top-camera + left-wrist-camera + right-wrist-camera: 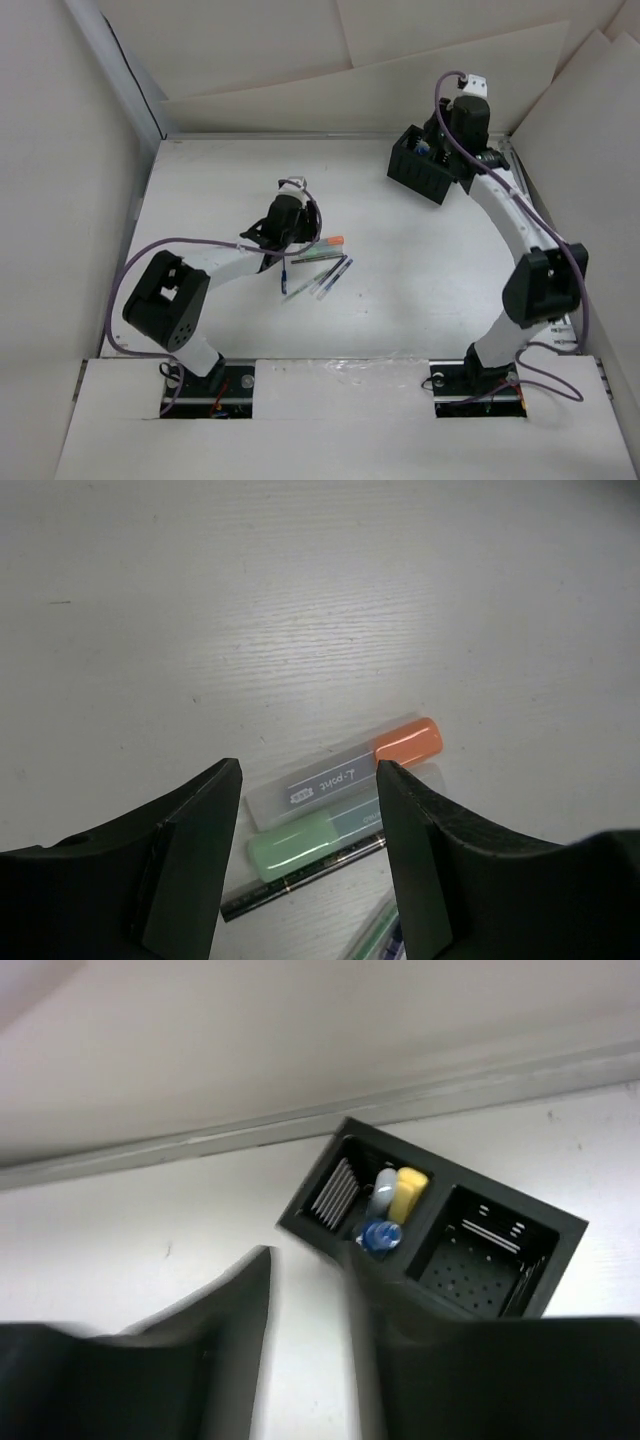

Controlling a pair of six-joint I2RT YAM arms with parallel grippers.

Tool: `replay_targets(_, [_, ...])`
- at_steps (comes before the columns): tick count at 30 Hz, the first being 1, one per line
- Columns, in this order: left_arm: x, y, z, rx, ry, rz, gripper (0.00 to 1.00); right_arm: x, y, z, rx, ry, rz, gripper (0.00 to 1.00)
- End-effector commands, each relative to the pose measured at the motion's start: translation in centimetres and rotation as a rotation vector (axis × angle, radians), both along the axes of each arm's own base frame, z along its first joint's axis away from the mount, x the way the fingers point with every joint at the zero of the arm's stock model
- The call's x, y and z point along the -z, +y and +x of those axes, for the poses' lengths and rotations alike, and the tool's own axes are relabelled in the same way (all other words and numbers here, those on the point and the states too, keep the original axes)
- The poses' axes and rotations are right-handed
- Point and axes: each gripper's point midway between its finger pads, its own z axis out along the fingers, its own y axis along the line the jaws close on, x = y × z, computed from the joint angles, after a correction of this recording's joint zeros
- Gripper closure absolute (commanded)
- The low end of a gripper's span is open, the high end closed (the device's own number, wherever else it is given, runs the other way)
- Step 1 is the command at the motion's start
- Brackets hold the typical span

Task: Sort the stationery into containers
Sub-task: Pick up the pen from the center of the board.

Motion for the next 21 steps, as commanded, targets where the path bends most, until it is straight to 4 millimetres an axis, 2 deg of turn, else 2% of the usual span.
replay_targets(1, [1.4,0.4,0.5,-0.001,0.031,0.081,0.47,-3.6,3.8,-4.3,-0.085,-0.118,0.102,0.74])
replay_targets(2, [1.0,0.4,0.7,0.007,0.022,0.09,0.47,-3.0,4.3,-5.0,-0.094,-0.108,0.113,0.88])
replay_targets(3, [1.6,0.2,0.6,0.03,0.035,0.099,0.47,-2.2,4.8,-5.7,-0.106,-0.092,0.11,0.9])
replay_targets(4, [1.3,-0.1,0.6,0.047,0.034,0.1,0.48,-1.8,5.8,-6.5,-0.126,-0.085,0.119,0.9])
replay_targets(5, [1.4,-0.3,0.5,0.065,0.035,0.099,0.48,-0.6,6.0,-7.3,-0.134,-0.063,0.114,0.9])
replay_targets(9, [1.0,-1.9,-0.5,0.154,0.007,0.109,0.47,1.1,6.4,-8.7,-0.154,-0.028,0.109,0.87])
replay_targets(10, [1.0,-2.6,-1.0,0.184,-0.004,0.13,0.47,1.3,6.3,-9.0,-0.154,-0.025,0.108,0.87])
replay_targets(11, [1.0,-2.4,-0.9,0.18,-0.011,0.144,0.47,1.3,6.5,-9.1,-0.166,-0.023,0.111,0.87])
replay_targets(13, [1.1,-3.4,-1.0,0.191,-0.018,0.17,0.45,0.9,6.6,-9.6,-0.179,-0.031,0.117,0.86])
replay_targets(15, [2.2,-3.5,-1.1,0.193,0.007,0.213,0.45,1.9,6.9,-9.9,-0.188,-0.011,0.113,0.86])
replay_targets(16, [1.9,-3.9,-0.6,0.198,-0.004,0.216,0.45,1.9,6.9,-9.9,-0.188,-0.011,0.113,0.86])
replay_targets(17, [2.2,-3.7,-0.5,0.189,0.003,0.229,0.45,1.4,6.9,-10.1,-0.188,-0.021,0.115,0.86])
replay_targets(18, [2.8,-3.7,-0.5,0.19,0.014,0.236,0.45,1.8,6.8,-10.2,-0.188,-0.013,0.113,0.86])
replay_targets(21, [2.3,-3.7,0.2,0.169,0.0,0.243,0.45,2.3,7.0,-10.3,-0.196,-0.002,0.113,0.86])
